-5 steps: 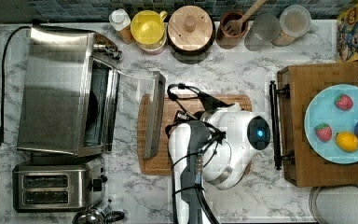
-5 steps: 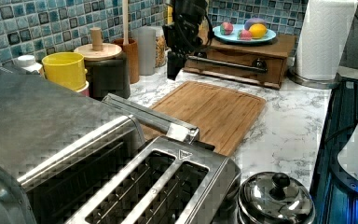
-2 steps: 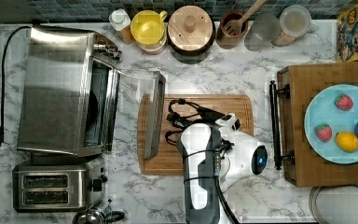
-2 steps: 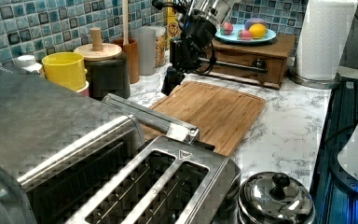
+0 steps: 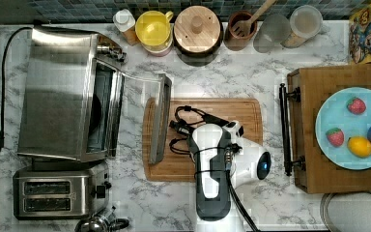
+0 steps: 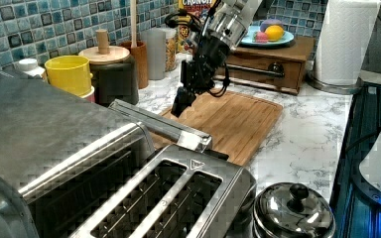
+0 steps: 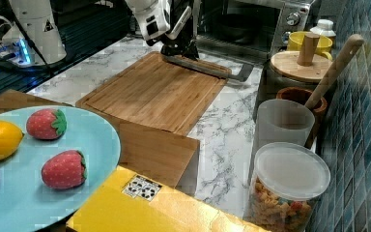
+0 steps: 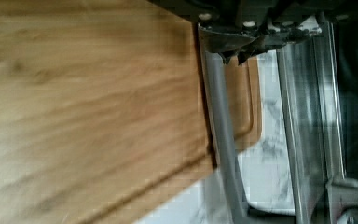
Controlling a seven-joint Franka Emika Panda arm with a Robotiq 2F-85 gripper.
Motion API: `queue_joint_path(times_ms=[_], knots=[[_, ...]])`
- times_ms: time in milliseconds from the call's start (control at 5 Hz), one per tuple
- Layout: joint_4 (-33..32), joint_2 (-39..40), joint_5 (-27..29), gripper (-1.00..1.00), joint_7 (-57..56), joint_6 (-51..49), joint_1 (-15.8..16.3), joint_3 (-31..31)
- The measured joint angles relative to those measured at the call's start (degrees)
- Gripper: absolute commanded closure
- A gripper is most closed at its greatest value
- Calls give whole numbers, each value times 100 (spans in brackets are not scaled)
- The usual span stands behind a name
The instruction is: Close the oven.
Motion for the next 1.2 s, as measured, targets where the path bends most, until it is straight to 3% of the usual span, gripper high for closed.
queue_joint_path(times_ms=[600,1200], knots=[[45,515,895,100,-890,403,113,510],[22,540,1651,100,-1169,504,148,526]])
